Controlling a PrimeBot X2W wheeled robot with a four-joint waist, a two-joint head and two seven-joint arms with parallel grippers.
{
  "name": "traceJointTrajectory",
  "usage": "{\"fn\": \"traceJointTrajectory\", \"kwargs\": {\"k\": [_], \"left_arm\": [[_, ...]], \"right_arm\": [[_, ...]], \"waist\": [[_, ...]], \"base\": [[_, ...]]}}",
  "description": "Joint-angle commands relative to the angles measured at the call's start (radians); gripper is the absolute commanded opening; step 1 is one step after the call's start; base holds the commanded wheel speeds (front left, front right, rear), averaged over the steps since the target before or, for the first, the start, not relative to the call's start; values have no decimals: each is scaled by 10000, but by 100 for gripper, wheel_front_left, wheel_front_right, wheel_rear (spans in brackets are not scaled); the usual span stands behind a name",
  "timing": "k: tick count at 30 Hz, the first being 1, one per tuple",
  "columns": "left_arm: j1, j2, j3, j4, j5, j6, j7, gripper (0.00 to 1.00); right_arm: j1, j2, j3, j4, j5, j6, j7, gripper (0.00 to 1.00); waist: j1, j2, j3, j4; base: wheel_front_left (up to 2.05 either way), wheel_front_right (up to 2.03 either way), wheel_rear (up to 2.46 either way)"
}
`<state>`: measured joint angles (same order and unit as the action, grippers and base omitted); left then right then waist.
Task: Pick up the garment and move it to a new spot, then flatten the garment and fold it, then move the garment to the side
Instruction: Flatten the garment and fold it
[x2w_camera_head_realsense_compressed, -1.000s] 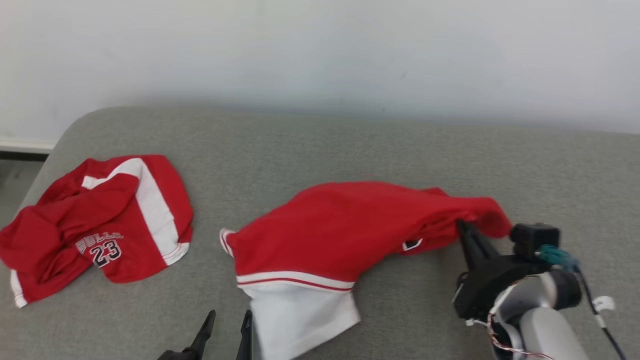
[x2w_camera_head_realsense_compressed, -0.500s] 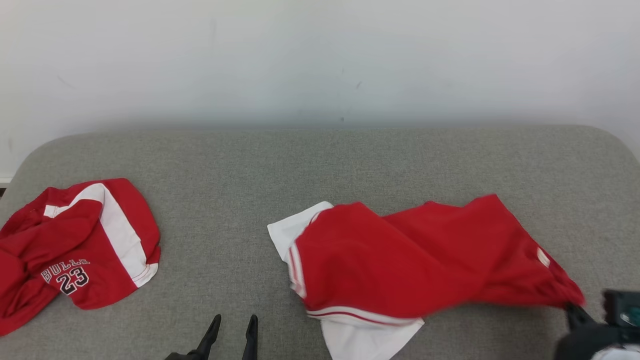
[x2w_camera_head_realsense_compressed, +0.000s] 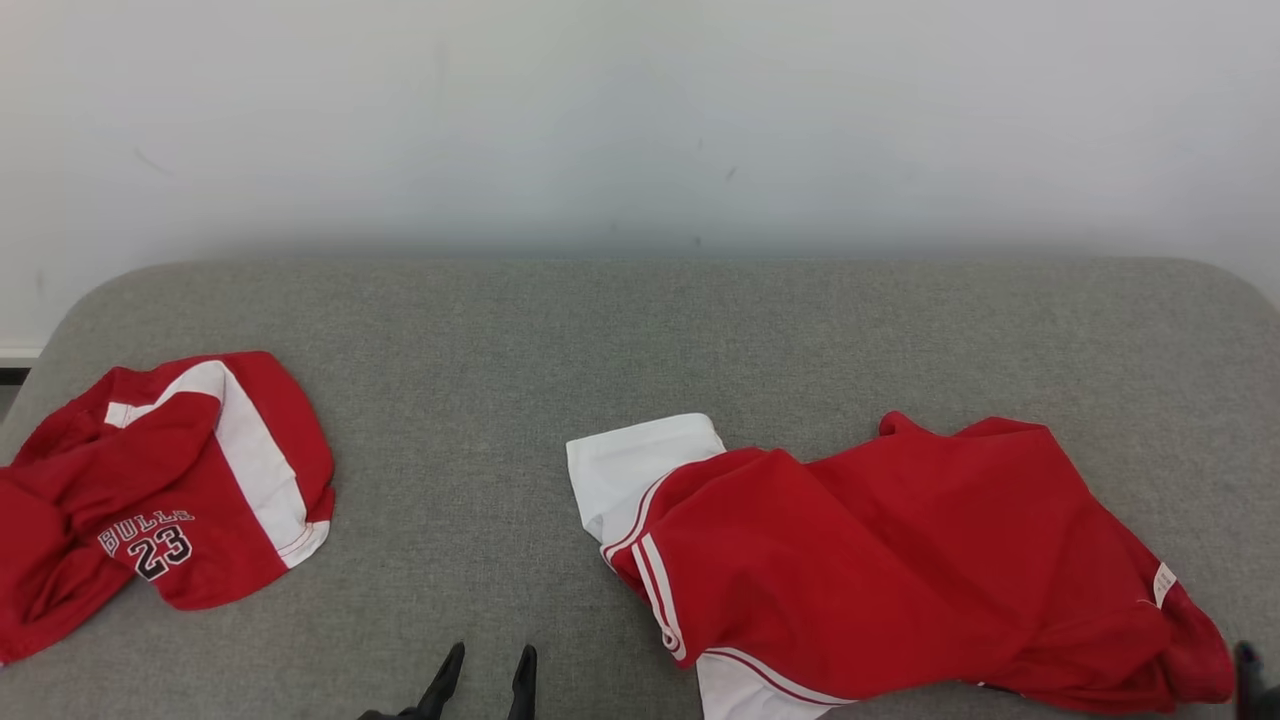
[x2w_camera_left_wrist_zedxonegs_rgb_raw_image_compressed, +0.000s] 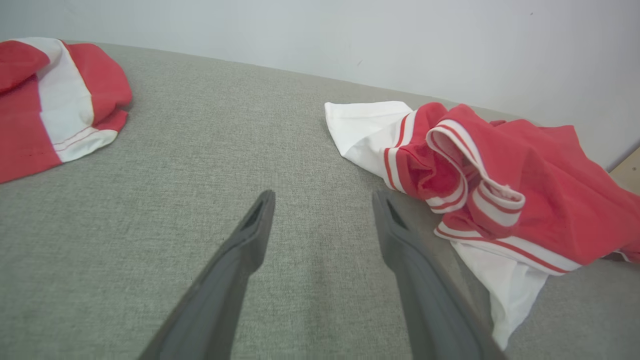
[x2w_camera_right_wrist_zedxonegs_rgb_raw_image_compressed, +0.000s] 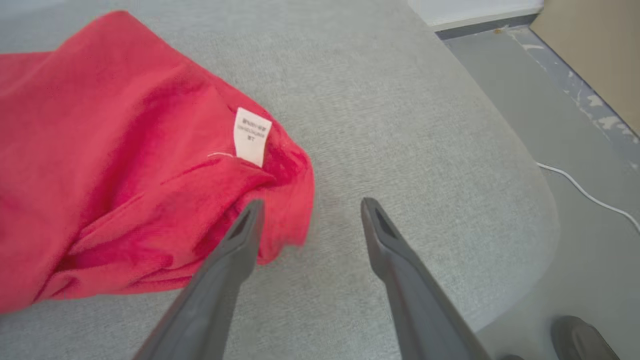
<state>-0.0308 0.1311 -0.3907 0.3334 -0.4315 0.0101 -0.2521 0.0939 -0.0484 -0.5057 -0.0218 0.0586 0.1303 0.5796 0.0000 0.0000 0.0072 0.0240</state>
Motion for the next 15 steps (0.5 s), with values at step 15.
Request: {"fn": "traceJointTrajectory", "kwargs": {"k": [15], "left_arm": [[-350,-7,-215,185,-198,-122,153,100]], "right_arm": [[-2347,-1069,-309,2139,-1076,11,-72,100]], "waist": [[0,0,268,160]], "base": [[0,0,0]]}}
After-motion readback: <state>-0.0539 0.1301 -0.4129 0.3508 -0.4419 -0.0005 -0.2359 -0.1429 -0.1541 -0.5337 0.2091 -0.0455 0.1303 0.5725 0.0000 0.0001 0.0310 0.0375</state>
